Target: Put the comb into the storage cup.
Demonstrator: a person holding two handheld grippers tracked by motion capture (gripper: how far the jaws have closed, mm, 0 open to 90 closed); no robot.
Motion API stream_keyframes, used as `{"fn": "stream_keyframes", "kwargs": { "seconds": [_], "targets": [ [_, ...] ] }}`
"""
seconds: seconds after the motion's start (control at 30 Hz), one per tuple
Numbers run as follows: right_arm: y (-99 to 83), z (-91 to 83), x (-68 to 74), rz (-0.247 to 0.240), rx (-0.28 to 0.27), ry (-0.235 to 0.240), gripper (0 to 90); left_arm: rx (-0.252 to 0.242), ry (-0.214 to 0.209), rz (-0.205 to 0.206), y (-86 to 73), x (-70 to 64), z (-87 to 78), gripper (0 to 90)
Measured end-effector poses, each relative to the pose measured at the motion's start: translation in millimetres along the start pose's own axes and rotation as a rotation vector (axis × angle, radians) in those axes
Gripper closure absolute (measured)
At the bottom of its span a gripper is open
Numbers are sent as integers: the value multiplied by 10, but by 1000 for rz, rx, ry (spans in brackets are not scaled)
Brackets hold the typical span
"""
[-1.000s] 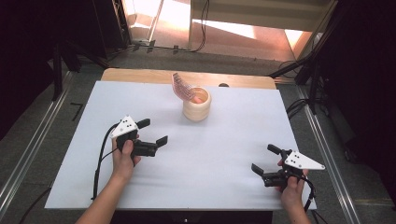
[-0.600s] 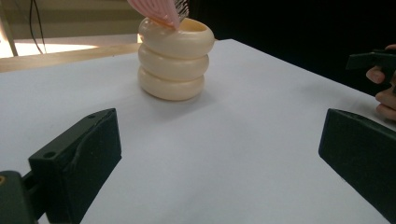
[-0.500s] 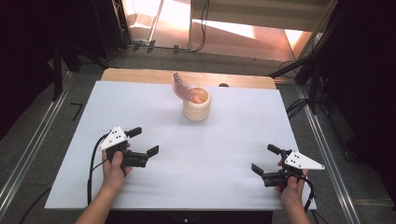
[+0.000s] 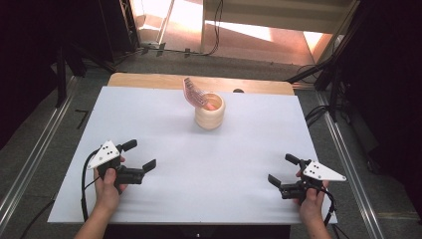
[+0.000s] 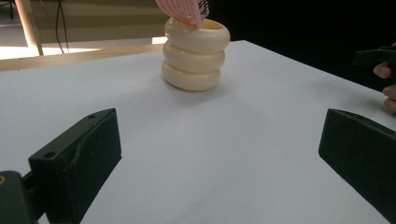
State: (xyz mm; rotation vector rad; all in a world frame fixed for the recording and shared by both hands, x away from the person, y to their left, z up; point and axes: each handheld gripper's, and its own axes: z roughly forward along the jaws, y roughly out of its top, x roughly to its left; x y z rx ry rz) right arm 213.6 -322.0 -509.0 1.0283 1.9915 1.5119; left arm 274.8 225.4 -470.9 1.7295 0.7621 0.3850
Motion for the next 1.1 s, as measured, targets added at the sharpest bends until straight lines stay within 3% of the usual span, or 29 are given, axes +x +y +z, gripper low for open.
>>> {"fn": "stream_keyframes", "kwargs": {
  "seconds": [0.5,0.93,1.1],
  "targets": [
    [-3,-3,0,4,-1,1,0,39,47,13,-159,56,-278,0],
    [-13,-14,-1,9,3,-6,0,39,81,11,-259,132,-487,0],
    [-15,-14,0,9,0,-13,0,32,91,-9,-280,180,-541,0]
  ]
}}
